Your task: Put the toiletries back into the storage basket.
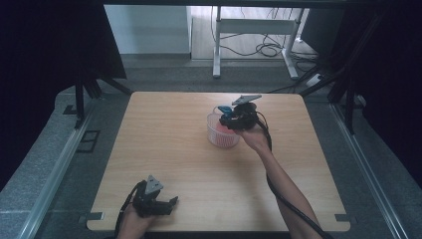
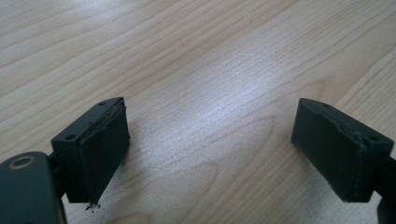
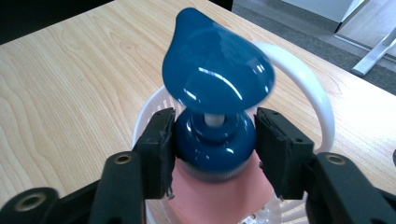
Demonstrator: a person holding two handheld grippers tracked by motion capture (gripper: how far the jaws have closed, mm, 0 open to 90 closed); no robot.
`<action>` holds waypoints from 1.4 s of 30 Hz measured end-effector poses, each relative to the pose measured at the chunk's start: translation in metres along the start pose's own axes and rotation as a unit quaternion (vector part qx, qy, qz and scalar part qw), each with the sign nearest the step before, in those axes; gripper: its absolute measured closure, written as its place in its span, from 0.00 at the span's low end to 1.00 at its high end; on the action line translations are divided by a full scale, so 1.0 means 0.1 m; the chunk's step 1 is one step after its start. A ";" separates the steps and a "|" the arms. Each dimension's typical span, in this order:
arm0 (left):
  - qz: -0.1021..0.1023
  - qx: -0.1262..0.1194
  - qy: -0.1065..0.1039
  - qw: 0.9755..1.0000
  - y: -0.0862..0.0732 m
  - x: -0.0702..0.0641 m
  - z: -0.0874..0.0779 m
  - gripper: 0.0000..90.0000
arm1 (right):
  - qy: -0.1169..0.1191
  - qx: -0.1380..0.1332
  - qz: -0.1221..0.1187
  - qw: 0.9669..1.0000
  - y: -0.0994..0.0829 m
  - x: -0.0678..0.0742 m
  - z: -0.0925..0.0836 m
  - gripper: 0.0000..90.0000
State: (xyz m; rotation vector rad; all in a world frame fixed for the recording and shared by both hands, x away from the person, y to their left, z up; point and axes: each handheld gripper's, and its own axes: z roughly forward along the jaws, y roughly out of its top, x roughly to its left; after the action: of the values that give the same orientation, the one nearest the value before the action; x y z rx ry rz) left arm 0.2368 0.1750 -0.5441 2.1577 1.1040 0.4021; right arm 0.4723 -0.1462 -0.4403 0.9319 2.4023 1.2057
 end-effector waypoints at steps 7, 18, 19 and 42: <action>0.000 0.000 0.000 1.000 0.00 0.00 0.00 0.12 | 0.000 0.000 0.001 1.000 0.00 -0.01 -0.02 0.42; 0.000 0.000 0.000 1.000 0.00 0.00 0.00 0.12 | 0.003 -0.004 0.004 1.000 0.00 -0.02 -0.09 0.25; 0.000 0.000 0.000 1.000 0.00 0.00 0.00 0.12 | 0.004 -0.005 0.005 1.000 0.00 -0.02 -0.10 0.24; 0.002 0.000 0.000 1.000 0.00 0.00 0.00 0.12 | 0.007 0.002 -0.002 1.000 -0.07 0.07 -0.30 0.12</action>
State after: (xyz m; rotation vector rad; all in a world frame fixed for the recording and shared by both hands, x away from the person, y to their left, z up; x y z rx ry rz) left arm 0.2370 0.1752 -0.5441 2.1596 1.0998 0.4040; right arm 0.4484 -0.1628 -0.4281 0.9234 2.4169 1.2100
